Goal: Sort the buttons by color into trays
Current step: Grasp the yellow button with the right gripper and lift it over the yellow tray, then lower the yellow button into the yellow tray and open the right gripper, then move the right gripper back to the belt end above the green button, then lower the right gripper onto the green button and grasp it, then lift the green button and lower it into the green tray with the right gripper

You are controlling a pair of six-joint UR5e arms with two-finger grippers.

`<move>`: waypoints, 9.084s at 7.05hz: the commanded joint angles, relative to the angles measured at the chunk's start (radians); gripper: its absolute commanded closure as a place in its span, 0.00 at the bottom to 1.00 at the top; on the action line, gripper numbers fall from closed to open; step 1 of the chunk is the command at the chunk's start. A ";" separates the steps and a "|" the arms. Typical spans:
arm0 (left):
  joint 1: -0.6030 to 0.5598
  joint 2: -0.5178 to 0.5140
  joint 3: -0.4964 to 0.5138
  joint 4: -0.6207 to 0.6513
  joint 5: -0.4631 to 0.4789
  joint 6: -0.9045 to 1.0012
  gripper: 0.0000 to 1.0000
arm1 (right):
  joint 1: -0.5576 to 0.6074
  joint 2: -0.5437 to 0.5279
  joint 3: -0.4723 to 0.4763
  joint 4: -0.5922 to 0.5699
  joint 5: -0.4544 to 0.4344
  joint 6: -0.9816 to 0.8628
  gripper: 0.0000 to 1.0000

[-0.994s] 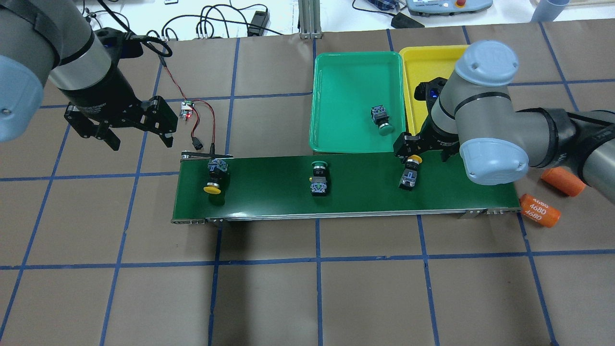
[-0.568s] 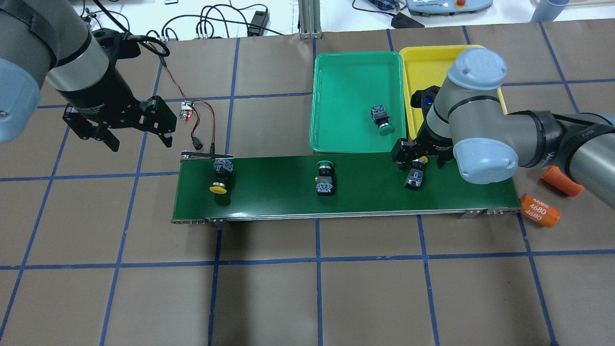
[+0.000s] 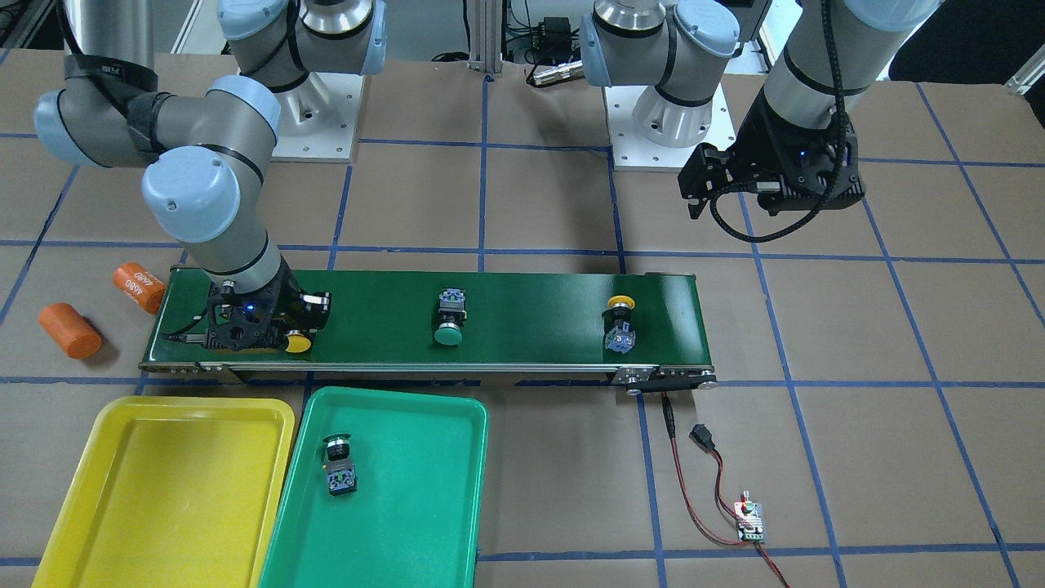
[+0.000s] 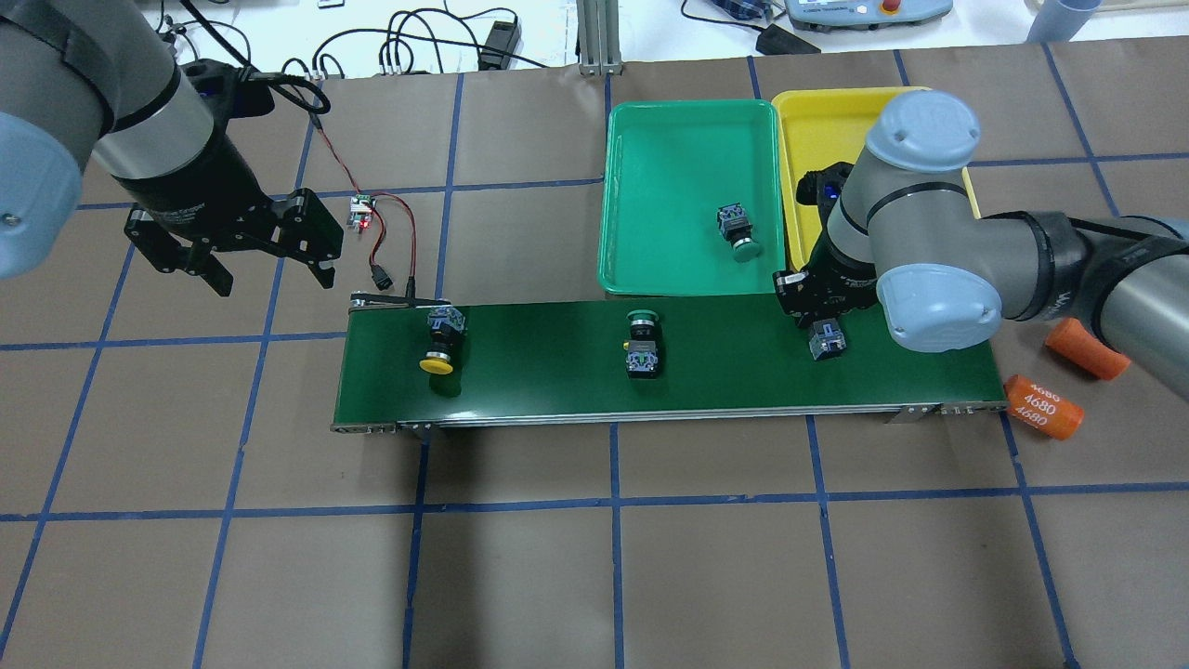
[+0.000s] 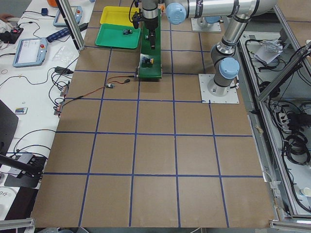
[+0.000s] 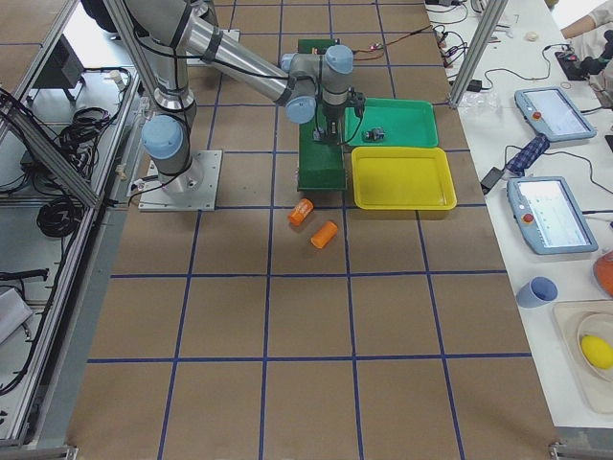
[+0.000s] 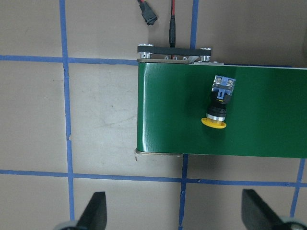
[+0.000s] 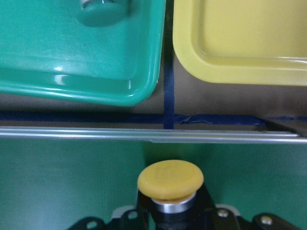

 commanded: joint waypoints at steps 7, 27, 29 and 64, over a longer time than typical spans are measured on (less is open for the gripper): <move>-0.034 -0.021 0.001 0.015 0.004 -0.001 0.00 | -0.081 0.375 -0.655 0.195 -0.026 -0.078 0.68; -0.034 -0.023 -0.003 0.012 0.006 0.004 0.00 | -0.077 -0.077 0.033 0.096 0.018 -0.048 0.11; -0.034 -0.024 -0.003 0.012 0.006 0.005 0.00 | -0.077 -0.077 0.038 0.096 0.032 -0.042 0.11; -0.035 0.010 -0.058 0.053 0.021 0.010 0.00 | 0.176 0.382 -0.487 0.045 0.024 0.255 0.14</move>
